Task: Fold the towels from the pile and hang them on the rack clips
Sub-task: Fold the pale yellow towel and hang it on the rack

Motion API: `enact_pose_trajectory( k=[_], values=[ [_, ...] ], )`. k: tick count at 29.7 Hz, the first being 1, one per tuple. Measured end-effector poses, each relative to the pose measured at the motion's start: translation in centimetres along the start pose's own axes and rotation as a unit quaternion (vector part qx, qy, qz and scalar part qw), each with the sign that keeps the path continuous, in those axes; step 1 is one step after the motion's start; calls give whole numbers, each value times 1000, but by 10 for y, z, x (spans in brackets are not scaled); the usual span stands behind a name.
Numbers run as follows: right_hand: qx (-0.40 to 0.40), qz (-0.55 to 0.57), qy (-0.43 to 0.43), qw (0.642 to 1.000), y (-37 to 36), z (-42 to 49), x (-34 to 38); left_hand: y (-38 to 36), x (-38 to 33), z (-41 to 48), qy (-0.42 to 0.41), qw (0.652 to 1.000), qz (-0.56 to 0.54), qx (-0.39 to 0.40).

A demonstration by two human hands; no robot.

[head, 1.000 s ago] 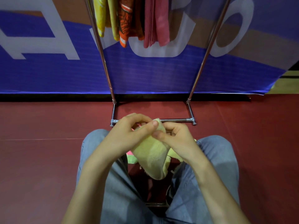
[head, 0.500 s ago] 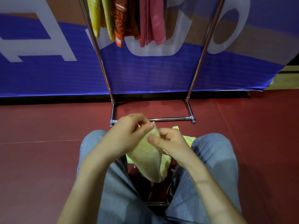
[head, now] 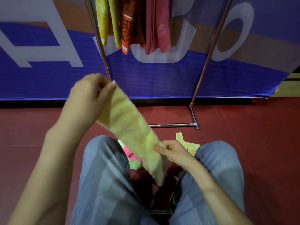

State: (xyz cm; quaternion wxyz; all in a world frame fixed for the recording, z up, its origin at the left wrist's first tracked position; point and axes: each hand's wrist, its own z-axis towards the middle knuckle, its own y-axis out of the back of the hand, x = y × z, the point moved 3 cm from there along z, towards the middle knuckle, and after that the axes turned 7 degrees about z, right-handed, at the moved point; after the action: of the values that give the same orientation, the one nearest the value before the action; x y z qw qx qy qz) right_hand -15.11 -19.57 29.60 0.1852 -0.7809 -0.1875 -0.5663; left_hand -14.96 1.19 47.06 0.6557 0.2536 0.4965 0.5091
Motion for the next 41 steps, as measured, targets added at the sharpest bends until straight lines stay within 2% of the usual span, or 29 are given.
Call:
enact_pose_trajectory(
  k=[2,4,5,7,9,12,16,20,25,28,30,33,35,36,38,41],
  values=[
    [24,3,14,1000,3,0,10,-25,20,-5,8,993,94,70],
    [50,2,20,999,7,0,26,-54,28,-16,-5,979,114,170],
    [67,3,19,998,8,-1,33,-66,25,-23,-8,972,85,217],
    [86,0,12,996,9,-1,48,-83,6,-37,-11,955,-62,289],
    [98,-7,15,995,7,-3,61,-93,-19,-46,-25,924,-208,319],
    [114,28,18,993,6,-9,73,-99,-39,-52,-21,897,-326,297],
    [134,70,19,988,7,-19,82,-98,-50,-50,-14,901,-359,245],
    [157,107,17,982,5,-26,76,-92,-56,-47,-13,894,-387,225],
    [143,58,-53,987,13,-25,41,-67,-51,-34,-11,899,-395,188],
    [148,25,-68,986,20,-31,28,-49,-32,-23,27,898,-409,157],
    [131,19,-61,989,26,-34,26,-44,-16,-20,33,920,-365,140],
    [125,49,-30,991,31,-38,37,-53,9,-23,45,969,-220,104],
    [120,104,-6,987,31,-37,53,-70,22,-28,54,981,-137,127],
    [113,130,3,985,31,-36,61,-79,24,-31,54,979,-116,158],
    [109,162,26,981,28,-35,81,-92,12,-40,44,959,-158,230],
    [112,169,40,978,21,-33,103,-94,-29,-47,76,889,-348,287]
  ],
)
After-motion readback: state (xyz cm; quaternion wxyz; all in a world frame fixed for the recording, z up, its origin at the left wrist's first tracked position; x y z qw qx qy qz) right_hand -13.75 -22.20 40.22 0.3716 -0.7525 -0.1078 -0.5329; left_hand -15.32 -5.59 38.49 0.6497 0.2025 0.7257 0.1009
